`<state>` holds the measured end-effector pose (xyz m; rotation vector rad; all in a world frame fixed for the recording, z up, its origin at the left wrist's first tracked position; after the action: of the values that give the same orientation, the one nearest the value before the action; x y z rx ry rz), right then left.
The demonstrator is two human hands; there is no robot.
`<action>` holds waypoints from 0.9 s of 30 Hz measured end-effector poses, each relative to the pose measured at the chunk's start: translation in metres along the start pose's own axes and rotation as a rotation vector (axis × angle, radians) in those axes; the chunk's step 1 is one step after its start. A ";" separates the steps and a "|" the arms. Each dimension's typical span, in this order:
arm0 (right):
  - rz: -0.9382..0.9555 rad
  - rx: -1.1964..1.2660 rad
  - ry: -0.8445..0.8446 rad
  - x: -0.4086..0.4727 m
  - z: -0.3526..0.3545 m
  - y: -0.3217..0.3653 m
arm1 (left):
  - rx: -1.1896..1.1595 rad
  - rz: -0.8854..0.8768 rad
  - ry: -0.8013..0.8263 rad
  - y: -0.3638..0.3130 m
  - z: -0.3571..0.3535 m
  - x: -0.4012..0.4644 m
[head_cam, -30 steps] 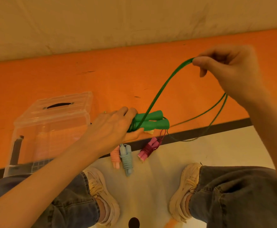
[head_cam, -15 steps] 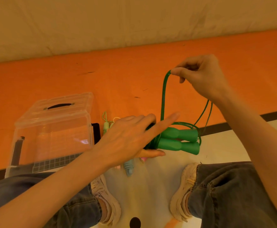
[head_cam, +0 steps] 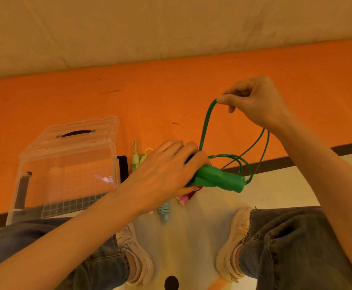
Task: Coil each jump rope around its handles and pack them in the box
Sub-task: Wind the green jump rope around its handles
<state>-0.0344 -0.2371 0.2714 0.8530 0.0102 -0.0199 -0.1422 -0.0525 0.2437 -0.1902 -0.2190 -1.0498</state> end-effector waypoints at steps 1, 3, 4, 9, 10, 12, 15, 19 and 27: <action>0.001 -0.002 0.007 0.000 -0.001 0.000 | -0.013 0.008 0.007 0.000 0.001 0.000; 0.001 -0.006 0.019 0.000 -0.002 0.000 | -0.051 0.014 0.008 -0.002 0.003 0.001; -0.003 -0.008 0.029 0.000 -0.004 -0.001 | -0.073 0.018 0.003 -0.004 0.005 0.001; -0.060 0.097 0.039 0.001 0.000 -0.011 | -0.197 0.055 -0.083 -0.008 0.013 -0.001; -0.068 0.127 0.037 0.002 0.003 -0.012 | -0.234 0.070 -0.102 -0.007 0.014 -0.002; -0.074 0.169 0.035 0.003 0.008 -0.014 | -0.278 0.093 -0.131 -0.003 0.016 -0.003; -0.084 0.227 0.039 0.004 0.011 -0.014 | -0.298 0.084 -0.148 -0.001 0.018 -0.003; -0.112 0.219 0.085 0.003 0.009 -0.017 | -0.388 0.086 -0.170 -0.002 0.018 -0.004; -0.101 0.152 0.079 0.000 0.002 -0.010 | -0.702 0.324 -0.412 0.016 0.029 -0.012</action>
<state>-0.0343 -0.2453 0.2651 1.0042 0.1270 -0.0830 -0.1362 -0.0276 0.2672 -1.0473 -0.1741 -0.7187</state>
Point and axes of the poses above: each hand's wrist, its own x-axis towards the middle knuckle, its own z-axis out of the back of the hand, y = z × x, the point moved 5 cm from there along x, towards the middle knuckle, and after that the axes turned 7 degrees about -z, right-handed, at the moved point
